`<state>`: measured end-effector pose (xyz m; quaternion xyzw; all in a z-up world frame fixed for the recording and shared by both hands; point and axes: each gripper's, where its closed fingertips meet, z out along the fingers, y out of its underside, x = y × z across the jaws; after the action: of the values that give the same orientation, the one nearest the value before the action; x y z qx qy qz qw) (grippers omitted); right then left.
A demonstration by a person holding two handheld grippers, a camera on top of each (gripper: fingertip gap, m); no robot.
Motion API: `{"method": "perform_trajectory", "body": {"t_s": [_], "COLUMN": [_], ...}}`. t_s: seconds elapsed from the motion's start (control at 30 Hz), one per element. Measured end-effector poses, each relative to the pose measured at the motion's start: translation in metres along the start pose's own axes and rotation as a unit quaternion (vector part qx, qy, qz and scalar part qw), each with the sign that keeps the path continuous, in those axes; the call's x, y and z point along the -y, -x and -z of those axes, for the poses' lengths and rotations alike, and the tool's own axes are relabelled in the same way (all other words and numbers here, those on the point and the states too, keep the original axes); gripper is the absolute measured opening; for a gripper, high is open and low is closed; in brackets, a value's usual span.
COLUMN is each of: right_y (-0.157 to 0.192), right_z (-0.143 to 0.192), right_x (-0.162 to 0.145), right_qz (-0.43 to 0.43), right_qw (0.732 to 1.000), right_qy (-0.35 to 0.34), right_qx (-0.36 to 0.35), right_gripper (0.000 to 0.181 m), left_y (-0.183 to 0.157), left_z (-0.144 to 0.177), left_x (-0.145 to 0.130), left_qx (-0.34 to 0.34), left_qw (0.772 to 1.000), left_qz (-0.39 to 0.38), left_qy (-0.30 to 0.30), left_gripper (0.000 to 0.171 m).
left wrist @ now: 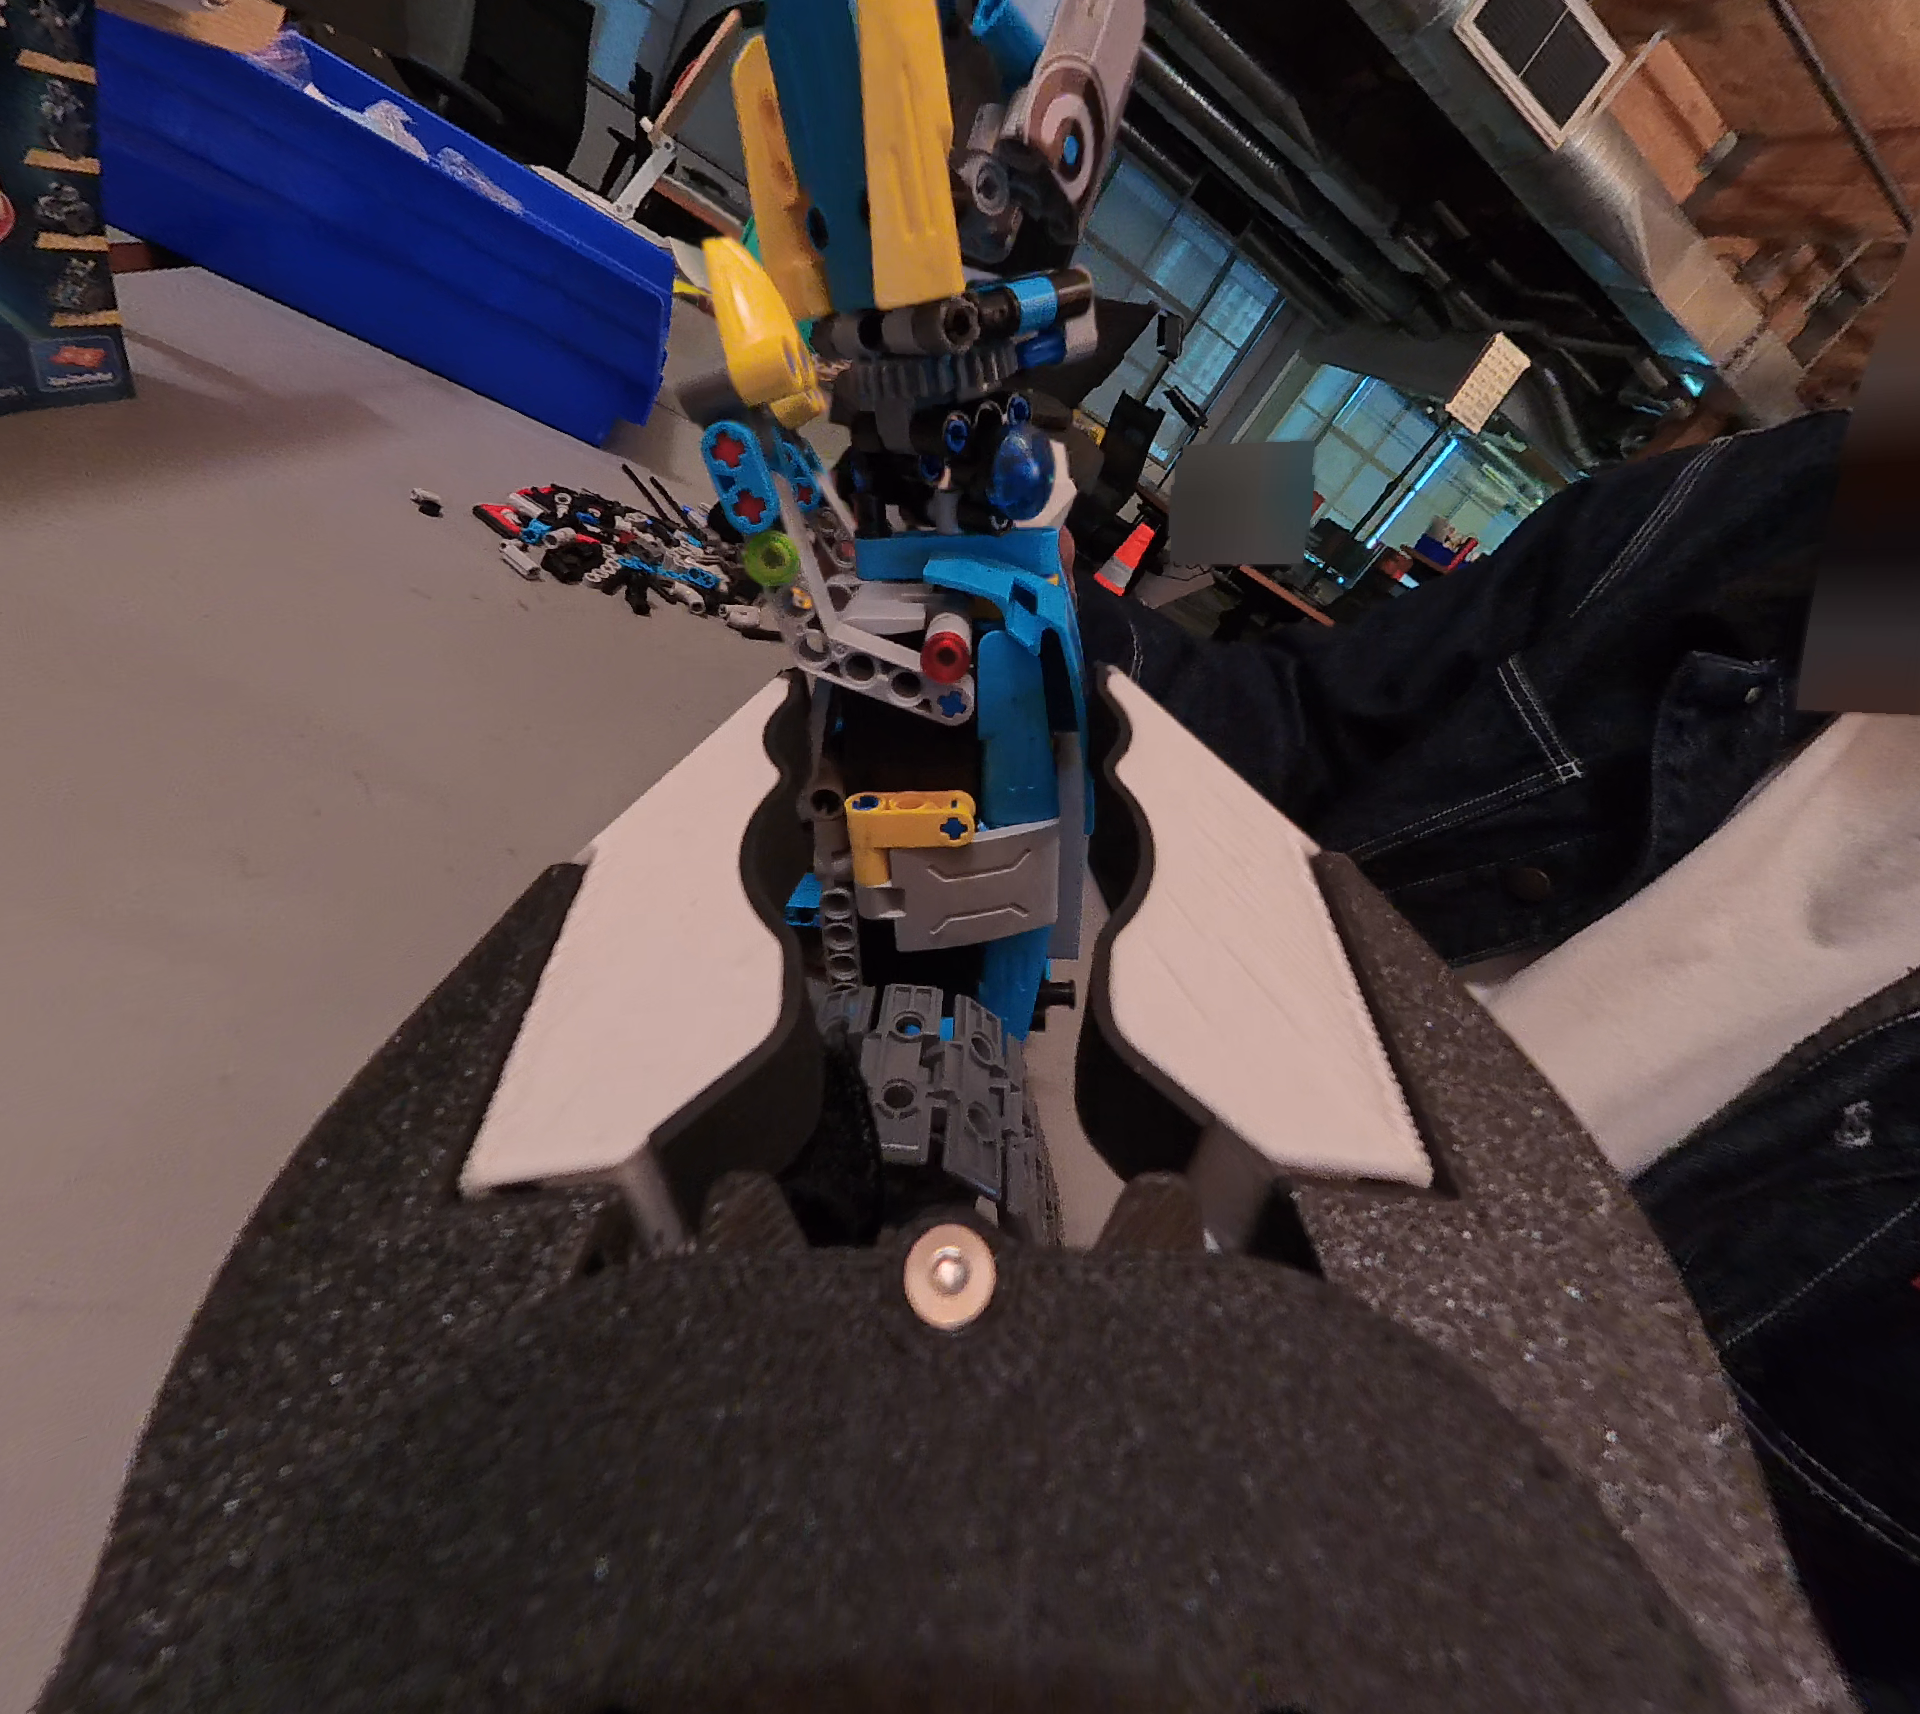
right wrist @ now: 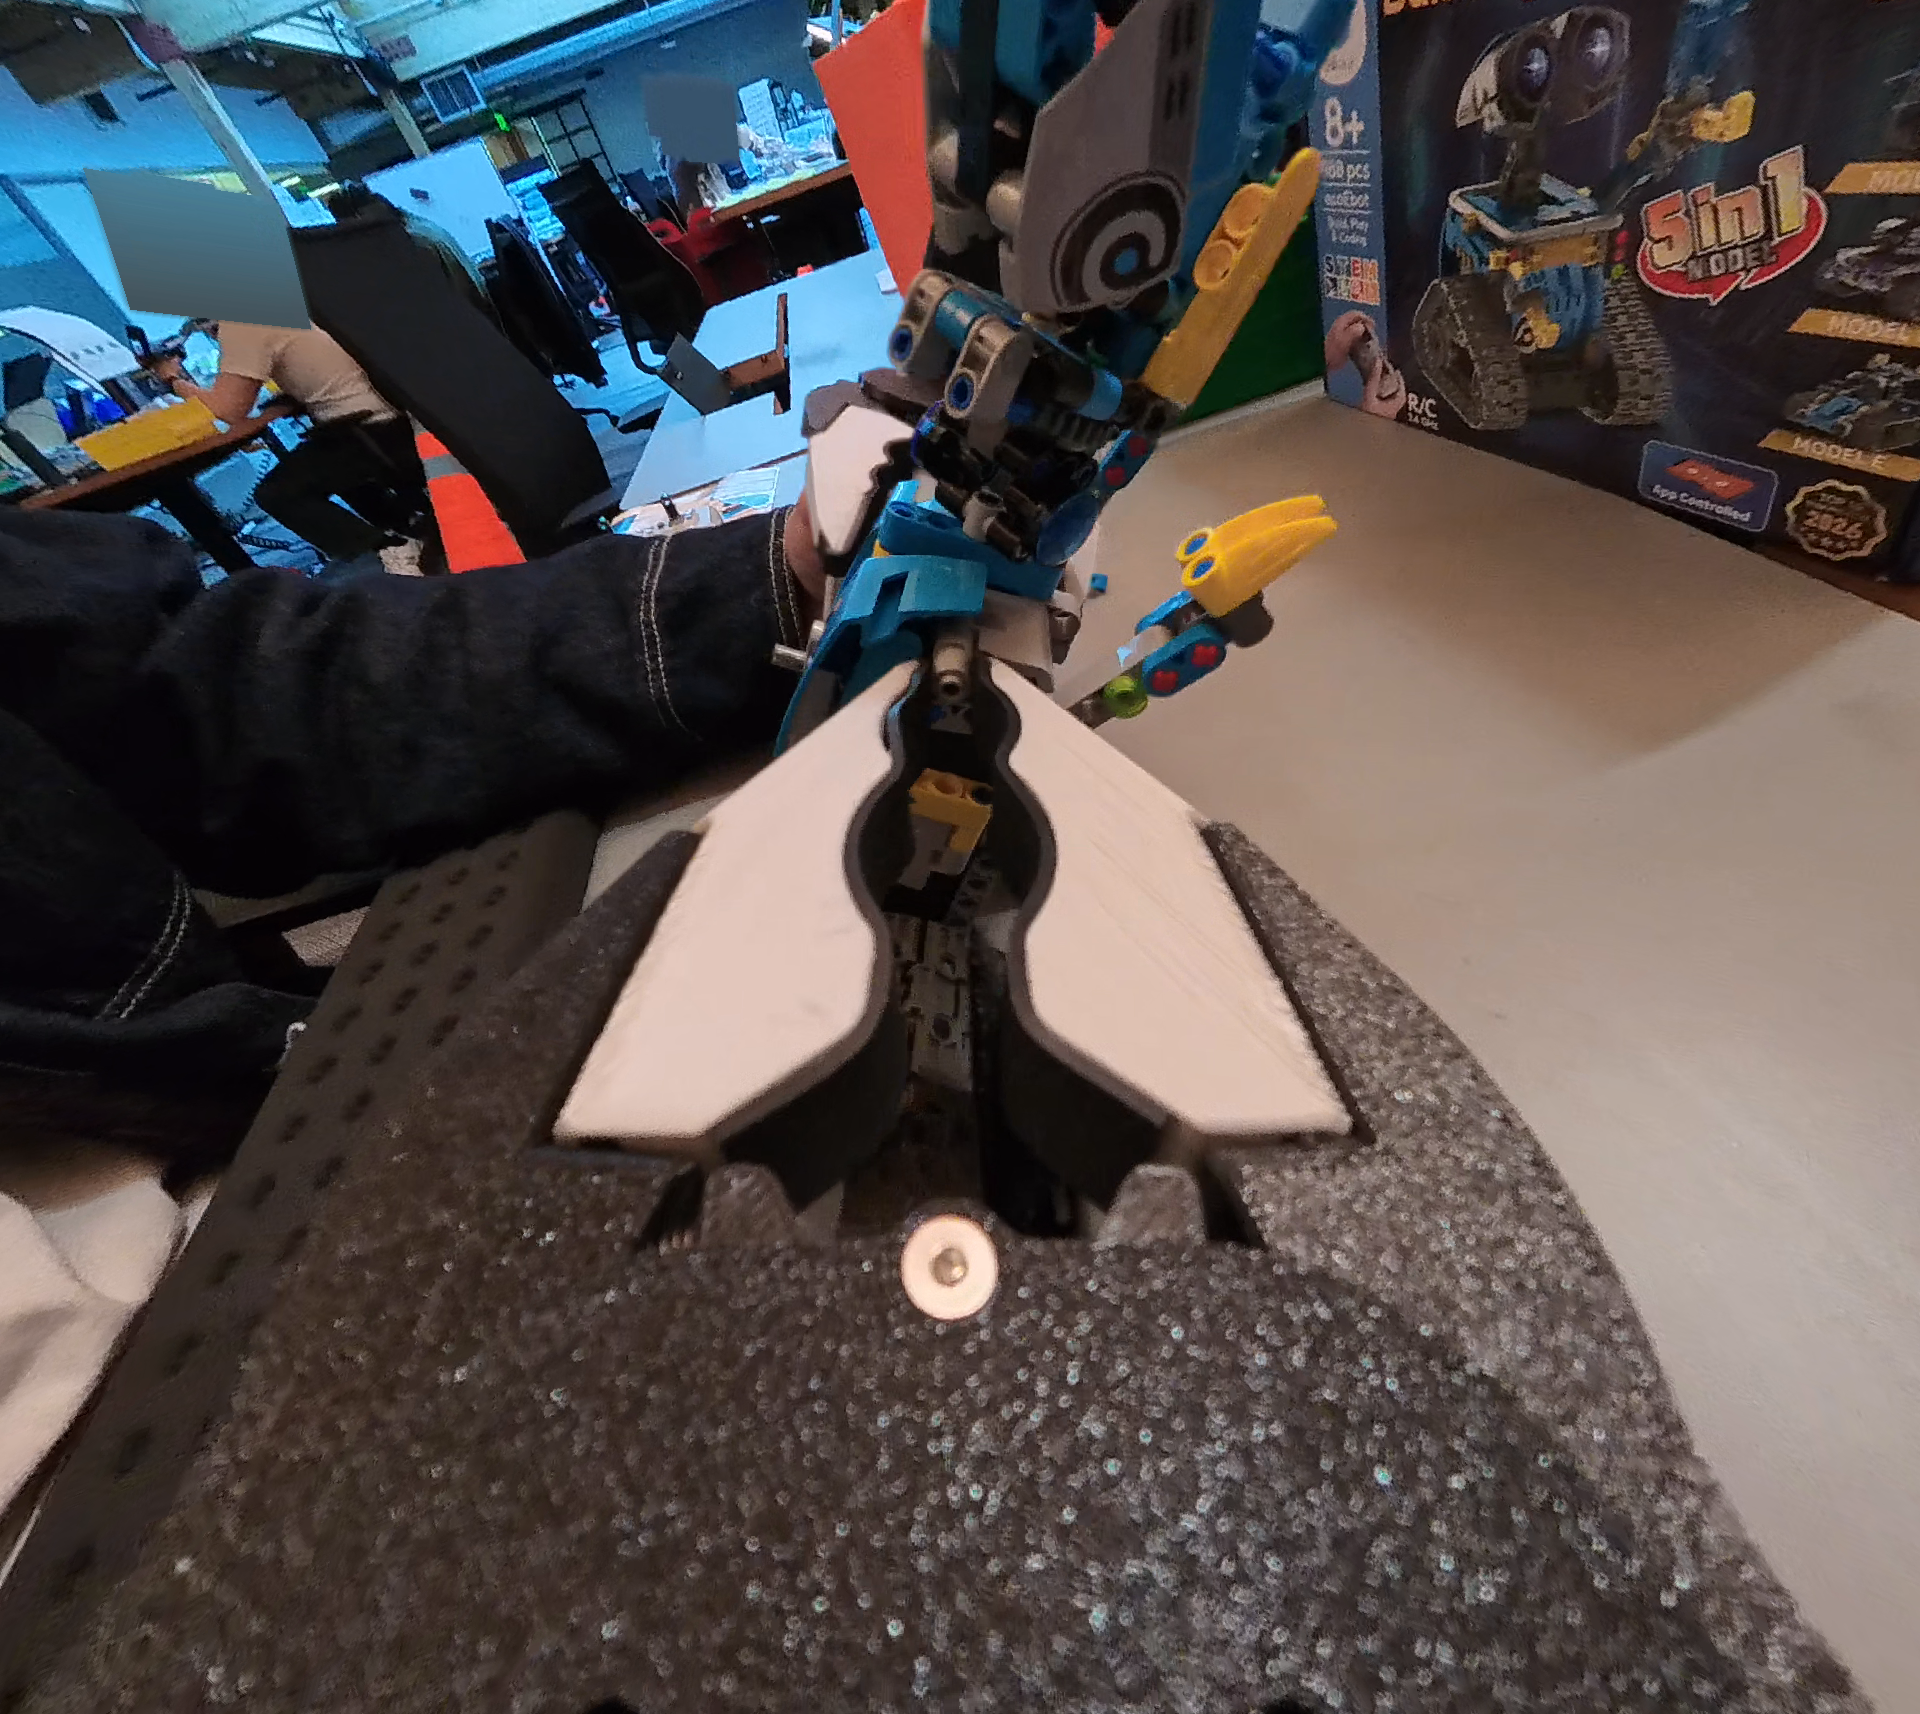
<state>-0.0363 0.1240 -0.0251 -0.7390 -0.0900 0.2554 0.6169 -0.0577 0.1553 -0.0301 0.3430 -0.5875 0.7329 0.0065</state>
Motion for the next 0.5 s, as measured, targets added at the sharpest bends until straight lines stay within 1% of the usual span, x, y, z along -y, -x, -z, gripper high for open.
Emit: {"method": "perform_trajectory", "body": {"t_s": [0.23, 0.27, 0.3, 0.33, 0.4, 0.43, 0.5], "right_y": [-0.001, -0.004, -0.008, -0.010, -0.008, -0.006, -0.002], "right_z": [0.004, 0.008, 0.013, 0.018, 0.016, 0.014, 0.011], "right_x": [-0.001, 0.000, 0.000, 0.001, 0.001, 0.001, 0.001], "right_qz": [0.015, 0.017, 0.014, 0.012, 0.019, 0.025, 0.042], "right_qw": [1.000, 1.000, 0.999, 0.999, 0.999, 0.999, 0.999], "right_qy": [0.006, 0.003, 0.003, -0.001, -0.002, 0.002, 0.012], "right_qx": [-0.017, -0.026, -0.034, -0.036, -0.031, -0.029, -0.029], "right_gripper": [0.004, 0.004, 0.004, 0.005, 0.005, 0.004, 0.004], "left_y": [0.001, -0.003, -0.003, 0.004, 0.022, 0.025, 0.018], "left_z": [0.007, 0.010, 0.017, 0.025, 0.032, 0.031, 0.021], "left_x": [0.003, 0.006, 0.011, 0.017, 0.019, 0.022, 0.021], "left_qx": [0.005, -0.005, 0.000, 0.030, 0.087, 0.093, 0.057], "left_qw": [1.000, 1.000, 0.999, 0.998, 0.995, 0.994, 0.997], "left_qz": [-0.008, -0.011, -0.014, -0.019, -0.020, -0.010, 0.015], "left_qy": [-0.011, -0.016, -0.032, -0.055, -0.054, -0.057, -0.039], "left_gripper": [0.047, 0.031, 0.000, 0.000, 0.000, 0.014, 0.074]}}
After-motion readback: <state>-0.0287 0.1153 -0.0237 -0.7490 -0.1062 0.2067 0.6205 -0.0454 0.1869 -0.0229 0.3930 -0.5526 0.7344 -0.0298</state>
